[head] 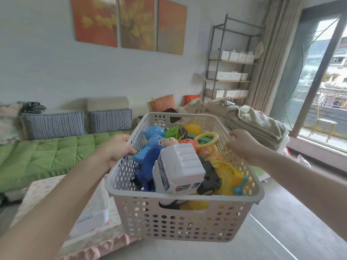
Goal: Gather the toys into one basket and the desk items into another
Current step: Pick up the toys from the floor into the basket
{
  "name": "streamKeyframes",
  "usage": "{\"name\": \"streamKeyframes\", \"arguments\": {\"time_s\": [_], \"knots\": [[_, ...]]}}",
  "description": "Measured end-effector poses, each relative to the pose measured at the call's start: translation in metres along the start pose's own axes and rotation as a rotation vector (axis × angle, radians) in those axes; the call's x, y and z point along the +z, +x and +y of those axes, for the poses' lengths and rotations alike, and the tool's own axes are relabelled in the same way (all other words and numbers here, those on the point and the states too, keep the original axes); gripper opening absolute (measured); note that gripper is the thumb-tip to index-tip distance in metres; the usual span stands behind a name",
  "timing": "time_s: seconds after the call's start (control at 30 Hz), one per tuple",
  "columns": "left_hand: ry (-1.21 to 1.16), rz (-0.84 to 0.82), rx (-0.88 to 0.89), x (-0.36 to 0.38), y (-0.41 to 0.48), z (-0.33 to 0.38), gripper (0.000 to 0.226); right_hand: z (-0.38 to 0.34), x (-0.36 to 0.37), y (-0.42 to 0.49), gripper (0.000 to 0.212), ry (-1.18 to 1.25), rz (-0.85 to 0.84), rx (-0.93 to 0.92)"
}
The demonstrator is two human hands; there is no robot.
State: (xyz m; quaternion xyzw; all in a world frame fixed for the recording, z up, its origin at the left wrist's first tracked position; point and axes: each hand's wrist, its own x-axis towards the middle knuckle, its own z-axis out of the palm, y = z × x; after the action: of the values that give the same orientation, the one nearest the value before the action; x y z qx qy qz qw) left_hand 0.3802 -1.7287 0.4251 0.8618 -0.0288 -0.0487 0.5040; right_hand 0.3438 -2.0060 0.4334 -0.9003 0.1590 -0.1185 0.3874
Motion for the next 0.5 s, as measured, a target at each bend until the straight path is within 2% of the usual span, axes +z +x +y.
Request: {"name": "streamKeyframes", "arguments": {"time_s": [0.2,0.33,0.5], "knots": [[0.041,0.114,-0.061,-0.065,-0.015,-0.041,0.03,-0.056,0.052,-0.014,0.028,-0.019,-0.11,-0.099],[0.054,0.184,-0.069,-0.116,-0.022,-0.065,0.021,-0.096,0.094,-0.017,0.018,0.028,-0.167,-0.147],[0.101,0.271,-0.076,-0.185,-0.032,-0.095,0.016,-0.144,0.158,-0.013,0.035,0.051,-0.172,-0.207]]}}
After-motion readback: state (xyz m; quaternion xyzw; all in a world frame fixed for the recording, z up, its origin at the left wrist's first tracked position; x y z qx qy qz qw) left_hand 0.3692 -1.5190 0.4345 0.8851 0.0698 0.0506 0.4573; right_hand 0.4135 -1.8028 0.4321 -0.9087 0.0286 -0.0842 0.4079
